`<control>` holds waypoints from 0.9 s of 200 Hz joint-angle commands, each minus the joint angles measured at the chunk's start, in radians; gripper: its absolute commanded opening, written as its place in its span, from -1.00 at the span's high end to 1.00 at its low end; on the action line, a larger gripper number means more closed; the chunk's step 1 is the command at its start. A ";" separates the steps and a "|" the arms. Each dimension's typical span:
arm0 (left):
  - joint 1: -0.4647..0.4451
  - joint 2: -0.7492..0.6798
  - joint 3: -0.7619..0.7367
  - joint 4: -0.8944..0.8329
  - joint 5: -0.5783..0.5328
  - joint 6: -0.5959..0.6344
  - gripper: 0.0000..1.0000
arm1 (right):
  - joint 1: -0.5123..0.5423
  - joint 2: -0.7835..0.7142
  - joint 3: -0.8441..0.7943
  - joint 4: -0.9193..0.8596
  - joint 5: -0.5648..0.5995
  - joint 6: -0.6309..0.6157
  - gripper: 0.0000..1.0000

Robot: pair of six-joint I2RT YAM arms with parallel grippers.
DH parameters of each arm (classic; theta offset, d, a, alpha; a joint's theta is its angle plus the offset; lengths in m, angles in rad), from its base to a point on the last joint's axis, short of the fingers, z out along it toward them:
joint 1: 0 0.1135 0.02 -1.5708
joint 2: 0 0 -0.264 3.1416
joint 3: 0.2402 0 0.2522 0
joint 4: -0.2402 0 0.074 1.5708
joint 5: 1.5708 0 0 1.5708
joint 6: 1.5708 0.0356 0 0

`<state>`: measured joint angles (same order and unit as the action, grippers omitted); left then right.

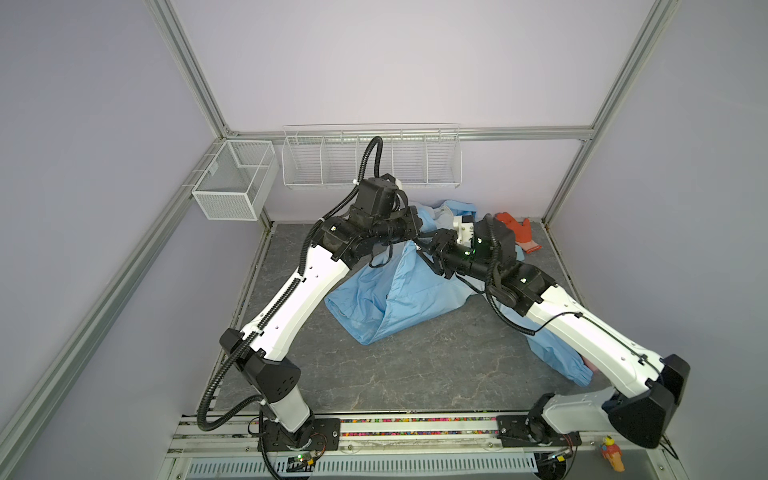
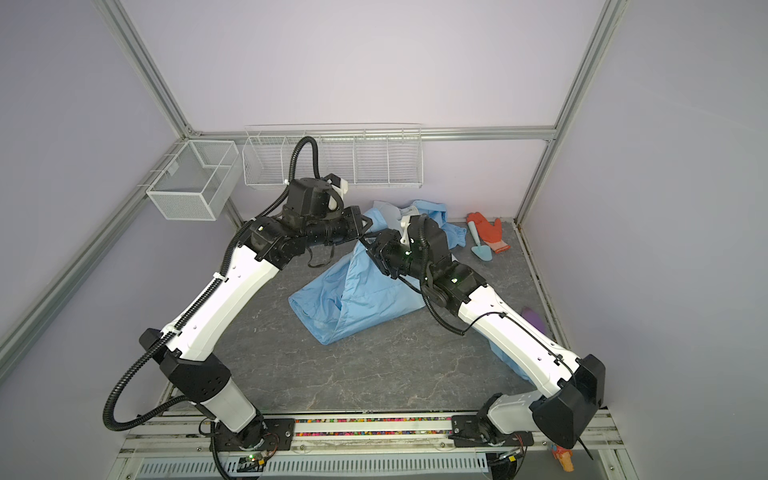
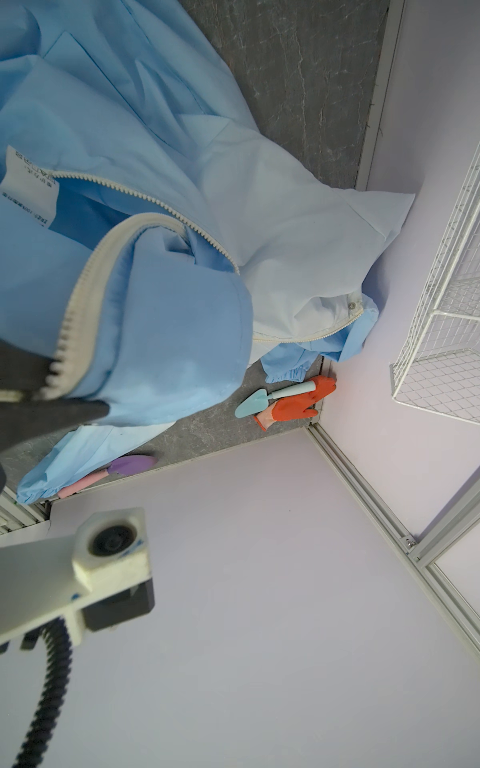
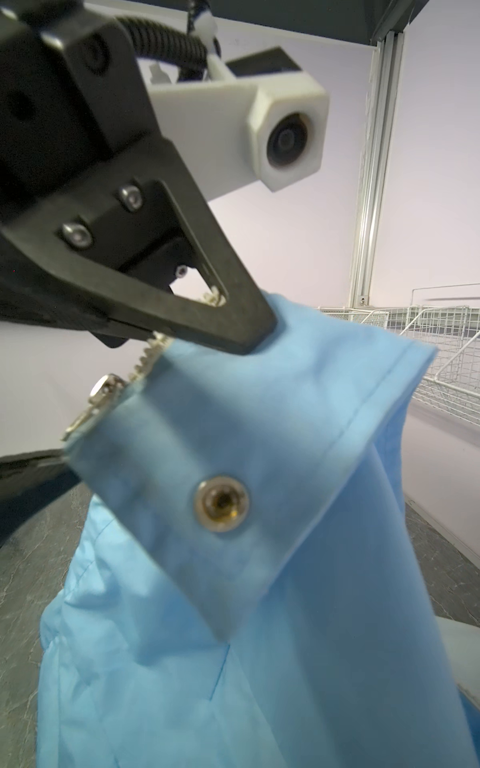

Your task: Zip up the jacket

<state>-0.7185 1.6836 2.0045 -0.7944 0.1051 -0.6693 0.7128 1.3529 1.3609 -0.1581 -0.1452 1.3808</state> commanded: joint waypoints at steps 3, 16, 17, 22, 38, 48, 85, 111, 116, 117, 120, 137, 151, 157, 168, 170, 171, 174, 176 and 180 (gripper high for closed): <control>-0.001 -0.009 0.003 0.014 -0.001 0.005 1.00 | 0.003 -0.020 -0.016 0.027 0.018 0.029 0.05; -0.002 -0.010 0.004 0.012 -0.002 0.006 1.00 | 0.003 -0.019 -0.014 0.027 0.016 0.031 0.06; -0.002 -0.011 0.004 0.012 -0.003 0.006 1.00 | 0.003 -0.019 -0.014 0.026 0.015 0.032 0.06; -0.002 -0.011 0.002 0.012 -0.004 0.005 1.00 | 0.003 -0.021 -0.014 0.026 0.016 0.033 0.06; -0.001 -0.016 -0.004 0.012 -0.008 0.006 1.00 | 0.002 -0.024 -0.016 0.023 0.018 0.034 0.07; -0.002 -0.019 -0.008 0.013 -0.010 0.005 1.00 | 0.002 -0.025 -0.017 0.023 0.017 0.038 0.07; -0.001 -0.026 -0.022 0.024 -0.014 0.000 1.00 | 0.005 -0.027 -0.031 0.021 -0.001 0.058 0.09; -0.001 -0.028 -0.026 0.027 -0.018 0.002 1.00 | 0.012 -0.037 -0.041 0.010 0.004 0.063 0.10; -0.002 -0.028 -0.027 0.029 -0.018 0.003 1.00 | 0.012 -0.041 -0.040 0.006 0.005 0.063 0.10; -0.002 -0.028 -0.027 0.029 -0.018 0.002 1.00 | 0.012 -0.041 -0.041 0.005 0.006 0.063 0.10; -0.002 -0.028 -0.028 0.030 -0.018 0.002 1.00 | 0.012 -0.042 -0.042 0.004 0.007 0.064 0.10; -0.002 -0.031 -0.033 0.037 -0.018 0.002 1.00 | 0.015 -0.045 -0.045 0.000 0.012 0.066 0.10; -0.002 -0.033 -0.038 0.043 -0.016 0.002 1.00 | 0.015 -0.049 -0.049 0.002 0.016 0.068 0.11; -0.002 -0.033 -0.039 0.044 -0.016 0.001 1.00 | 0.014 -0.050 -0.050 0.002 0.018 0.069 0.12; -0.002 -0.032 -0.042 0.046 -0.015 -0.001 1.00 | 0.014 -0.051 -0.046 0.000 0.024 0.067 0.14; -0.002 -0.032 -0.043 0.046 -0.015 -0.001 1.00 | 0.016 -0.051 -0.045 -0.001 0.024 0.067 0.14; -0.002 -0.032 -0.043 0.046 -0.015 -0.001 1.00 | 0.016 -0.052 -0.046 -0.001 0.024 0.067 0.14; -0.002 -0.032 -0.044 0.046 -0.015 -0.001 1.00 | 0.015 -0.051 -0.044 -0.003 0.025 0.066 0.14; -0.002 -0.032 -0.045 0.046 -0.015 0.000 1.00 | 0.015 -0.052 -0.044 -0.003 0.025 0.066 0.14; -0.002 -0.034 -0.047 0.047 -0.015 -0.001 1.00 | 0.015 -0.051 -0.042 -0.003 0.024 0.066 0.15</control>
<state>-0.7185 1.6829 1.9701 -0.7792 0.1020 -0.6727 0.7219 1.3312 1.3285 -0.1608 -0.1387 1.4117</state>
